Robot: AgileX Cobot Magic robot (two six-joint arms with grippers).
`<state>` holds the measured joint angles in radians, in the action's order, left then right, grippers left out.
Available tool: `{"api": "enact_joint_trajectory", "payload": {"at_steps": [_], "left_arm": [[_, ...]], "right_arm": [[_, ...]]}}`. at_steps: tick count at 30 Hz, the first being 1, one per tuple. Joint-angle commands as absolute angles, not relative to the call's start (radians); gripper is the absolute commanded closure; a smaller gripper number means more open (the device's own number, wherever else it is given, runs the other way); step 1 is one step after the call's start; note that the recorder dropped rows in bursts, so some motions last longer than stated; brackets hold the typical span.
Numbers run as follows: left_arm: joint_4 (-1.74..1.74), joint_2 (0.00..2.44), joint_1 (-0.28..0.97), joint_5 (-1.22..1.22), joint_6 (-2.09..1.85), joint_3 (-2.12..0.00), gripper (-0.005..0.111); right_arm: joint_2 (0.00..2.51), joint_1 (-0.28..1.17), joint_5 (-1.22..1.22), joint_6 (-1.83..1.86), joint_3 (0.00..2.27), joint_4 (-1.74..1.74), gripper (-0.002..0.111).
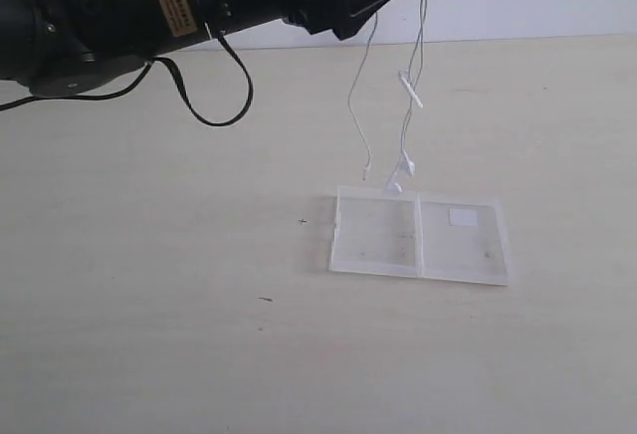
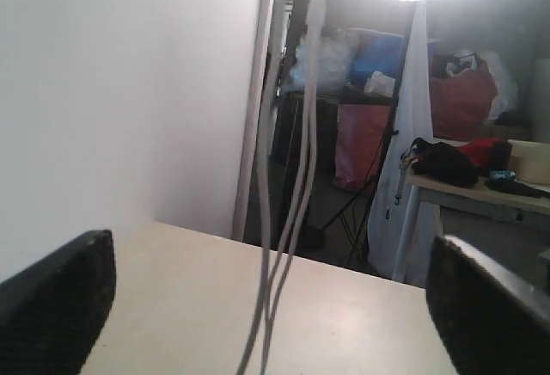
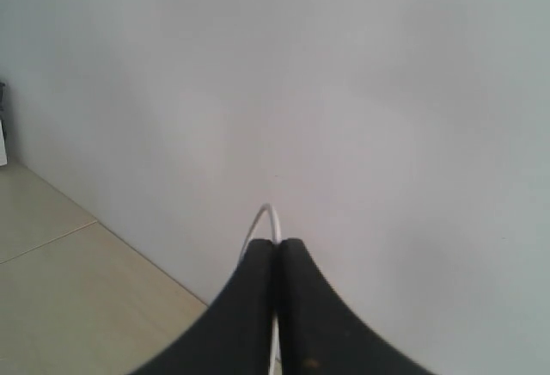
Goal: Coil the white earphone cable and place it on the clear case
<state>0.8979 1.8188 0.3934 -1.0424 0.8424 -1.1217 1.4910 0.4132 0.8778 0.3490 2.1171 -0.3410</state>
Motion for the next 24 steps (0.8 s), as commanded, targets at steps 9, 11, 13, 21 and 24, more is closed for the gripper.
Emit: {"api": "enact_joint_trajectory", "payload": {"at_steps": [9,11,13,21,24], "left_arm": [[0.842,1.897,0.479,-0.992,0.814,-1.200,0.014],[0.842,1.899,0.481,-0.963,0.814,-1.200,0.014],[0.842,1.899,0.481,-0.951,0.814,-1.200,0.014],[0.855,1.899,0.481,-0.948,0.814,-1.200,0.040],[0.867,1.899,0.481,-0.946,0.814,-1.200,0.046]], "right_arm": [[1.491,0.413,0.882,0.354,2.124,-0.342,0.108],[1.491,0.413,0.884,0.354,2.124,-0.342,0.108],[1.491,0.413,0.886,0.354,2.124,-0.342,0.108],[1.491,0.413,0.886,0.354,2.124,-0.342,0.108],[1.491,0.413,0.886,0.354,2.124,-0.342,0.108]]}}
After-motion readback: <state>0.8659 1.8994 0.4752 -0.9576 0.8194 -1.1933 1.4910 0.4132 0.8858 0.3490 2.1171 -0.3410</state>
